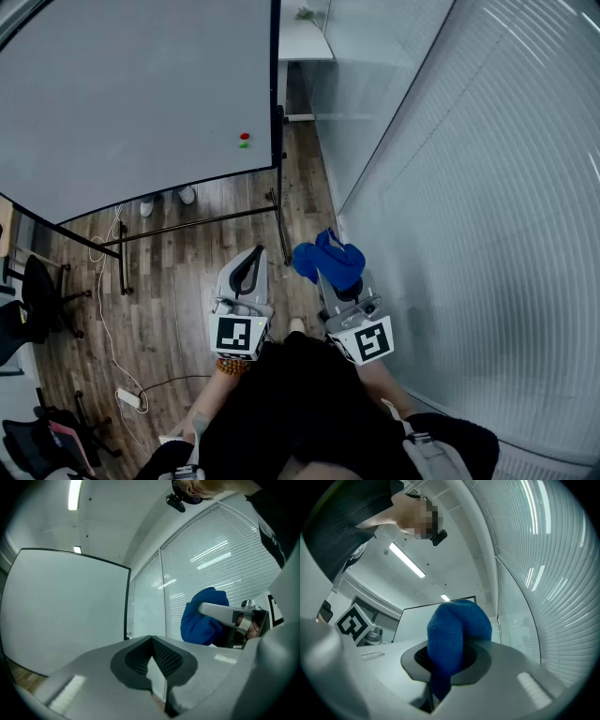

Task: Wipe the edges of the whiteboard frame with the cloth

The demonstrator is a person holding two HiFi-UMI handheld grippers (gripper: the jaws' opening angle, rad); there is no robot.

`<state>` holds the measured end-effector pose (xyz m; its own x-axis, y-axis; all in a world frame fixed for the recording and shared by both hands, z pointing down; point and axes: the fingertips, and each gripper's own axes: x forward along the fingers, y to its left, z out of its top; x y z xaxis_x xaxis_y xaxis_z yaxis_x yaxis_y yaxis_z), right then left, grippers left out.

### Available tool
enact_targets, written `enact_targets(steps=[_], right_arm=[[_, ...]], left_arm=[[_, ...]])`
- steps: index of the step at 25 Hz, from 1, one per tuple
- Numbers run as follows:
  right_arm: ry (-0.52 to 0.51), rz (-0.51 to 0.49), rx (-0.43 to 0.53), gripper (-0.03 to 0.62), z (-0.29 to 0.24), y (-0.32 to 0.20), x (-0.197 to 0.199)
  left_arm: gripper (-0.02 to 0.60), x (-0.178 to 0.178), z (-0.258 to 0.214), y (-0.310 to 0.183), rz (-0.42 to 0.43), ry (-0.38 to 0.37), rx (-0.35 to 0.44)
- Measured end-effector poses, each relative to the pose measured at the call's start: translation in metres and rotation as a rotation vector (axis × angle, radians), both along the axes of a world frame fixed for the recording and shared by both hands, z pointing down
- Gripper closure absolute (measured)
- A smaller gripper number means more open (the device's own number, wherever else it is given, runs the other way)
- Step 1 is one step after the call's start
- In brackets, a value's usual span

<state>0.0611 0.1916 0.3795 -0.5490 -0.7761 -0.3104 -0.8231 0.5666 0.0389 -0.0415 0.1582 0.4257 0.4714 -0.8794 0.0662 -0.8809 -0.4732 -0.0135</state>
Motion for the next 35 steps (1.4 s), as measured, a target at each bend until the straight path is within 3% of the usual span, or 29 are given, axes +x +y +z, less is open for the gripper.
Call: enact_targets(steps=[7,14,28,35], right_arm=[[-0.075,-0.006,0.011,0.526,-0.005,-0.031,0.039],[-0.104,-0.061,0.008,0.523,-0.006,-0.071,0.027],[-0.066,-0.059,0.054,0.522,0.003,-0.193,-0.012],[-0.125,-0.109,0.099,0.523,-0.005,-0.253,-0.005]], left_arm=[[0.580,0.029,-0.014,-0.026,-0.018,-0.005,0.040],[0.580,0.018,-0.007,-0.064,-0.017,0.014,0.040],[0.580,-0.005,0.008,-0.196,0.104,0.066,0.095],[0.580,-0.019,0.025,-0.245,0.061,0.029,0.039]])
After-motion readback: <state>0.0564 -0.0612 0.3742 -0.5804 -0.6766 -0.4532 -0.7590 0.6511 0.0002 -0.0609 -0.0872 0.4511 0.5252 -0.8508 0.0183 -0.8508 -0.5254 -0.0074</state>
